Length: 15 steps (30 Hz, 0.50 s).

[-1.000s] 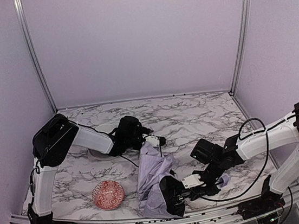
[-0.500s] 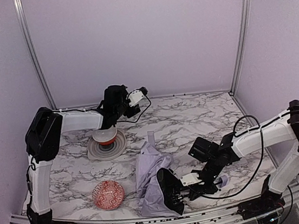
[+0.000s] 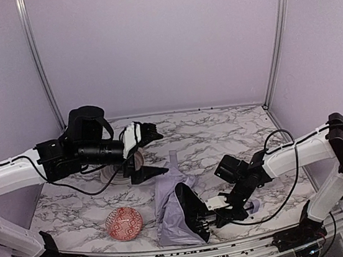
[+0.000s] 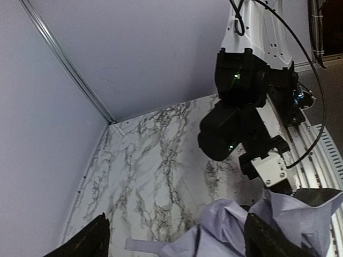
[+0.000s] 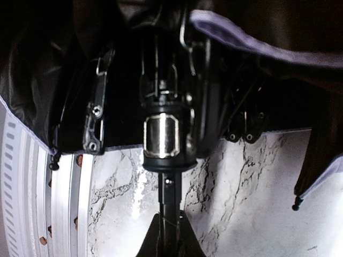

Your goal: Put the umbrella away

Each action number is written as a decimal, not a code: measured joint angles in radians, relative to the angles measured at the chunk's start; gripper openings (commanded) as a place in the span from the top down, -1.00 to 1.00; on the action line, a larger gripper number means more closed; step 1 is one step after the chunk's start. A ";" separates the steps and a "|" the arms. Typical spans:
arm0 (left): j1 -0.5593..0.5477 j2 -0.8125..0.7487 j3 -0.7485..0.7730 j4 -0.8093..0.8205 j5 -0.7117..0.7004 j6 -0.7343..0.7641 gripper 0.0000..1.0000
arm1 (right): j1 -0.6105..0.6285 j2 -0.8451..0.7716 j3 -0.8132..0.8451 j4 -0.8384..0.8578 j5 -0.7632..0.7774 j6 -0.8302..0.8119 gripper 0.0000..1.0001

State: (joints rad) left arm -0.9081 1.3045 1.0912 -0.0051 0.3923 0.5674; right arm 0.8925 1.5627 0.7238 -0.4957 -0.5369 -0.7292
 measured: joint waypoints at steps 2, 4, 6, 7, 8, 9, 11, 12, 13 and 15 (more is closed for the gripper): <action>-0.046 0.005 -0.040 -0.034 0.010 -0.005 -0.93 | 0.000 0.001 0.002 -0.002 0.000 0.000 1.00; -0.070 0.050 -0.046 -0.072 0.003 -0.020 -0.93 | 0.000 0.002 0.004 -0.004 0.002 0.000 1.00; -0.079 0.113 -0.034 -0.100 -0.007 -0.038 -0.90 | 0.000 0.003 0.006 -0.005 0.008 0.000 1.00; -0.079 0.145 -0.025 -0.117 -0.005 -0.047 -0.88 | 0.000 0.003 0.006 -0.005 0.009 0.000 1.00; -0.079 0.170 -0.019 -0.128 0.002 -0.054 -0.87 | 0.000 0.003 0.006 -0.005 0.010 0.000 1.00; -0.079 0.190 -0.015 -0.140 0.017 -0.058 -0.86 | 0.000 0.003 0.006 -0.005 0.011 0.000 1.00; -0.080 0.208 -0.013 -0.157 0.055 -0.063 -0.87 | 0.001 0.003 0.007 -0.005 0.015 0.000 1.00; -0.083 0.208 -0.013 -0.162 0.071 -0.063 -0.88 | 0.002 0.003 0.008 -0.005 0.018 0.000 1.00; -0.089 0.206 -0.013 -0.164 0.088 -0.063 -0.87 | 0.002 0.003 0.009 -0.005 0.021 0.000 1.00; -0.097 0.197 -0.013 -0.164 0.106 -0.057 -0.87 | 0.002 0.003 0.012 -0.005 0.029 0.000 1.00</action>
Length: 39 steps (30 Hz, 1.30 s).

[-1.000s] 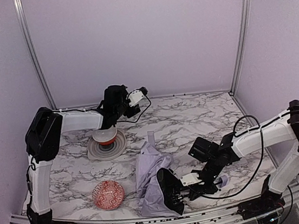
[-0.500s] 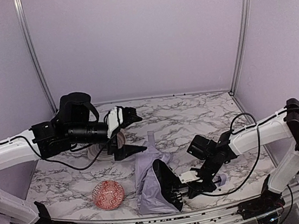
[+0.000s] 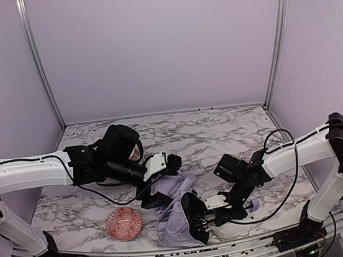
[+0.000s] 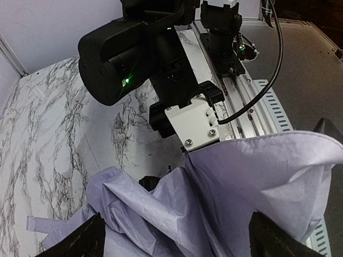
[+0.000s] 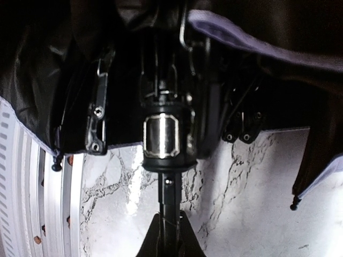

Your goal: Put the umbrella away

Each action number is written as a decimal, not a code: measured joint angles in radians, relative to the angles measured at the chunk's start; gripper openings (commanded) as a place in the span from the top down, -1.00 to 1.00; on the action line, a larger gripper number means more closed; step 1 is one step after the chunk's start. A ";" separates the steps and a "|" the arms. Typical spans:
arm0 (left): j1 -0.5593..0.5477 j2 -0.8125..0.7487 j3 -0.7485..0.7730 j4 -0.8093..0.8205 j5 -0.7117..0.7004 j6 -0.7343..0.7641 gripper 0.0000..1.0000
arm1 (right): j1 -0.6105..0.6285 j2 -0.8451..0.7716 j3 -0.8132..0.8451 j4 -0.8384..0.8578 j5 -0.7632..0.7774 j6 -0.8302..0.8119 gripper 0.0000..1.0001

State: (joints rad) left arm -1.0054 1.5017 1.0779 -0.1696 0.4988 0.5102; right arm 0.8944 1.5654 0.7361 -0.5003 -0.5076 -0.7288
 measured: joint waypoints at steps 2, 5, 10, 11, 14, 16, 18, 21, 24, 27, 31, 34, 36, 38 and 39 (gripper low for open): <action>-0.006 -0.023 -0.010 0.000 -0.004 0.011 -0.88 | 0.000 0.001 0.002 0.000 0.006 0.000 1.00; -0.008 -0.115 -0.062 -0.013 -0.060 0.021 -0.89 | 0.000 0.004 0.006 -0.001 0.010 0.003 1.00; -0.009 -0.301 -0.133 -0.045 -0.122 0.011 -0.97 | 0.000 0.021 0.027 -0.001 0.022 0.014 1.00; -0.014 -0.320 -0.133 -0.043 -0.118 -0.003 -0.98 | 0.000 0.022 0.029 -0.002 0.023 0.017 1.00; -0.054 -0.306 -0.129 -0.023 -0.121 -0.042 -0.98 | 0.001 0.023 0.031 -0.005 0.024 0.021 1.00; -0.093 -0.240 -0.116 -0.017 -0.148 -0.067 -0.95 | 0.002 0.023 0.032 -0.006 0.026 0.023 1.00; -0.117 -0.158 -0.090 -0.018 -0.179 -0.094 -0.76 | 0.006 0.023 0.034 -0.007 0.030 0.024 1.00; -0.127 -0.058 -0.056 -0.018 -0.233 -0.130 -0.05 | 0.017 0.024 0.036 -0.010 0.038 0.026 1.00; -0.125 -0.040 -0.042 -0.018 -0.247 -0.154 0.43 | 0.024 0.024 0.040 -0.016 0.049 0.030 1.00; -0.125 -0.049 -0.037 0.007 -0.225 -0.171 1.00 | 0.030 0.024 0.042 -0.016 0.056 0.034 1.00; -0.126 -0.056 -0.037 0.037 -0.215 -0.198 1.00 | 0.040 0.024 0.046 -0.016 0.070 0.045 1.00; -0.122 -0.056 -0.039 0.051 -0.267 -0.227 1.00 | 0.042 0.024 0.047 -0.016 0.073 0.049 1.00; -0.109 -0.053 -0.039 0.058 -0.327 -0.248 1.00 | 0.045 0.024 0.047 -0.015 0.076 0.050 1.00; -0.080 -0.026 -0.033 0.065 -0.395 -0.274 1.00 | 0.047 0.024 0.047 -0.014 0.077 0.053 1.00; -0.061 0.003 -0.023 0.066 -0.426 -0.286 1.00 | 0.049 0.024 0.047 -0.012 0.078 0.055 1.00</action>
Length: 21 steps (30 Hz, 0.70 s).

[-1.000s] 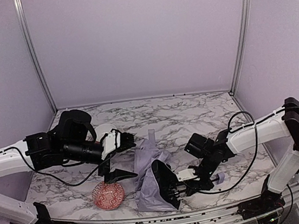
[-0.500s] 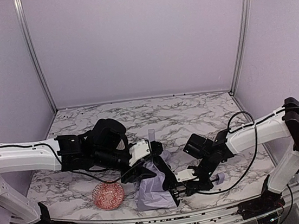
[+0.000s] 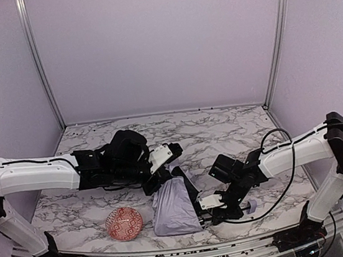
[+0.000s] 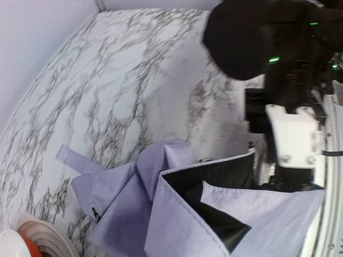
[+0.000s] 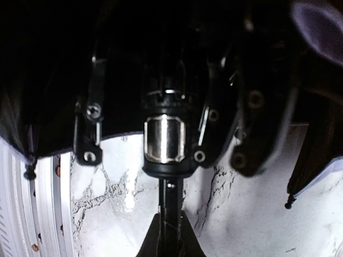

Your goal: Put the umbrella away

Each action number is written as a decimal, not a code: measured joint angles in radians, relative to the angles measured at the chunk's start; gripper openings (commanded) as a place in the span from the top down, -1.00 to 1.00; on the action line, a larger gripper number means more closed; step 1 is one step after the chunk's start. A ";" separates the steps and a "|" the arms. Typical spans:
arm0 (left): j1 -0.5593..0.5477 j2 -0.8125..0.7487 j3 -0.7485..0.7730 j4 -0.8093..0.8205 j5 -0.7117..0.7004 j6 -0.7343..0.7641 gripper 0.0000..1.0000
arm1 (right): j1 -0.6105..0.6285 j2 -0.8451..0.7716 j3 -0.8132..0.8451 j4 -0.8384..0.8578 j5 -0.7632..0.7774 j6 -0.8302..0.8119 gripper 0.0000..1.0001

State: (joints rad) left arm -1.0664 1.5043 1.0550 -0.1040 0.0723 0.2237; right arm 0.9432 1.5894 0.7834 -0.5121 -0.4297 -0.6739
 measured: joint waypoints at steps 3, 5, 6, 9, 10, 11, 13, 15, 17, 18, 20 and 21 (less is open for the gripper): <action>0.056 0.135 0.065 -0.006 -0.071 -0.026 1.00 | 0.004 0.000 0.000 0.008 0.005 0.013 1.00; 0.080 0.233 0.110 -0.009 -0.097 -0.034 1.00 | 0.004 0.000 0.000 0.018 0.008 0.020 1.00; 0.087 0.274 0.128 -0.013 -0.104 -0.035 1.00 | 0.005 0.000 0.000 0.023 0.013 0.022 1.00; 0.093 0.389 0.185 -0.017 -0.116 -0.035 1.00 | 0.006 -0.001 -0.002 0.038 0.022 0.033 1.00; 0.094 0.425 0.203 -0.023 -0.117 -0.035 1.00 | 0.006 -0.003 -0.004 0.042 0.026 0.035 1.00; 0.094 0.452 0.216 -0.027 -0.117 -0.034 1.00 | 0.006 -0.005 -0.008 0.050 0.031 0.037 1.00; 0.098 0.495 0.235 -0.040 -0.117 -0.032 1.00 | 0.006 -0.010 -0.014 0.058 0.034 0.038 1.00; 0.103 0.528 0.246 -0.046 -0.114 -0.032 1.00 | 0.006 -0.012 -0.018 0.068 0.040 0.039 1.00; 0.106 0.544 0.246 -0.044 -0.107 -0.033 1.00 | 0.006 -0.013 -0.019 0.075 0.050 0.039 0.83; 0.106 0.544 0.250 -0.046 -0.106 -0.033 1.00 | 0.006 -0.017 -0.023 0.081 0.055 0.039 0.73; 0.108 0.547 0.251 -0.043 -0.101 -0.034 1.00 | 0.009 -0.023 -0.029 0.090 0.066 0.029 0.51; 0.110 0.550 0.251 -0.035 -0.098 -0.034 1.00 | 0.011 -0.030 -0.035 0.093 0.072 0.021 0.41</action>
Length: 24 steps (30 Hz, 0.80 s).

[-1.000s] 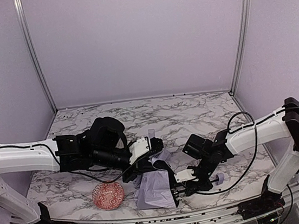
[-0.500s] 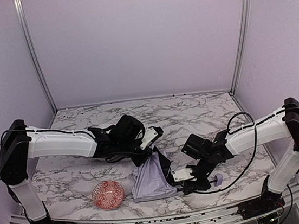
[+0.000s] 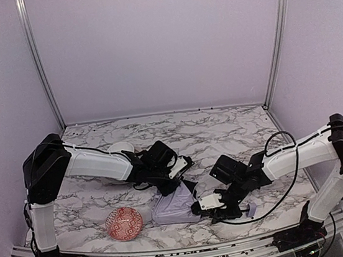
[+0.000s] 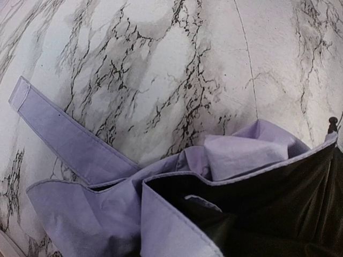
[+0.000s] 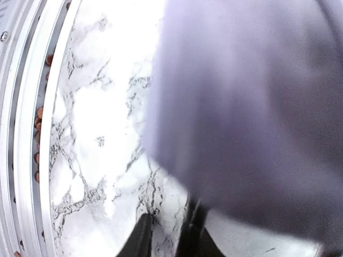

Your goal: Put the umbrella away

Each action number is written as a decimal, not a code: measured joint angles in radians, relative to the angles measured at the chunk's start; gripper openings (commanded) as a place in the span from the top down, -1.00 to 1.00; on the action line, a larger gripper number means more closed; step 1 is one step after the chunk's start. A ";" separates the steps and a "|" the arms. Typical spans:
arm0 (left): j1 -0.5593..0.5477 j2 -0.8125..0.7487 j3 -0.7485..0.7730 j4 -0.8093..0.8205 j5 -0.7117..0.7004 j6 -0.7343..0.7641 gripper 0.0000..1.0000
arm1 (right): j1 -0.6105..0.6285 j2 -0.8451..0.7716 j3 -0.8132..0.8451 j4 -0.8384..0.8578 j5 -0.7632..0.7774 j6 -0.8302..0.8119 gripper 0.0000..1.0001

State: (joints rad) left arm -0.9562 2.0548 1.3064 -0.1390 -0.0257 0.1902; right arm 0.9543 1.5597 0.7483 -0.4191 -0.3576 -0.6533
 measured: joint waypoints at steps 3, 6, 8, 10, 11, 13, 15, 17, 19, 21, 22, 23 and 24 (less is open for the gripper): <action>0.008 0.011 0.003 0.029 0.011 0.001 1.00 | 0.020 -0.040 -0.033 0.014 0.024 -0.023 0.20; 0.012 0.017 0.003 0.047 0.019 0.008 1.00 | 0.024 -0.119 -0.076 0.023 0.051 -0.031 -0.01; 0.013 0.018 0.003 0.050 0.022 0.014 1.00 | 0.024 -0.191 -0.092 0.031 0.066 -0.033 -0.18; 0.014 0.018 0.003 0.051 0.024 0.019 1.00 | 0.024 -0.291 -0.105 0.056 0.080 -0.040 -0.34; 0.015 0.018 0.002 0.052 0.025 0.021 1.00 | 0.024 -0.343 -0.107 0.068 0.086 -0.043 -0.37; 0.015 0.018 0.002 0.053 0.026 0.025 1.00 | 0.037 -0.435 -0.109 0.106 0.108 -0.056 -0.39; 0.015 0.018 -0.001 0.056 0.029 0.027 1.00 | 0.076 -0.496 -0.110 0.156 0.142 -0.063 -0.41; 0.016 0.018 -0.002 0.061 0.036 0.026 1.00 | 0.135 -0.515 -0.111 0.222 0.169 -0.079 -0.42; 0.017 0.018 -0.002 0.063 0.042 0.026 1.00 | 0.189 -0.487 -0.112 0.292 0.191 -0.093 -0.44; 0.017 0.018 -0.002 0.063 0.048 0.026 1.00 | 0.233 -0.407 -0.108 0.363 0.214 -0.110 -0.71; 0.017 0.018 -0.002 0.063 0.052 0.026 1.00 | 0.246 -0.354 -0.097 0.381 0.227 -0.120 -0.88; 0.018 0.018 -0.002 0.063 0.055 0.026 1.00 | 0.258 -0.291 -0.080 0.393 0.242 -0.131 -0.90; 0.018 0.018 -0.002 0.063 0.058 0.026 1.00 | 0.266 -0.233 -0.061 0.398 0.259 -0.142 -0.97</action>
State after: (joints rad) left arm -0.9379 2.0724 1.3041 -0.0761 0.0322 0.2165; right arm 1.2205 1.3270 0.6876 -0.0208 -0.0986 -0.7952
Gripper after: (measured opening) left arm 0.005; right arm 0.907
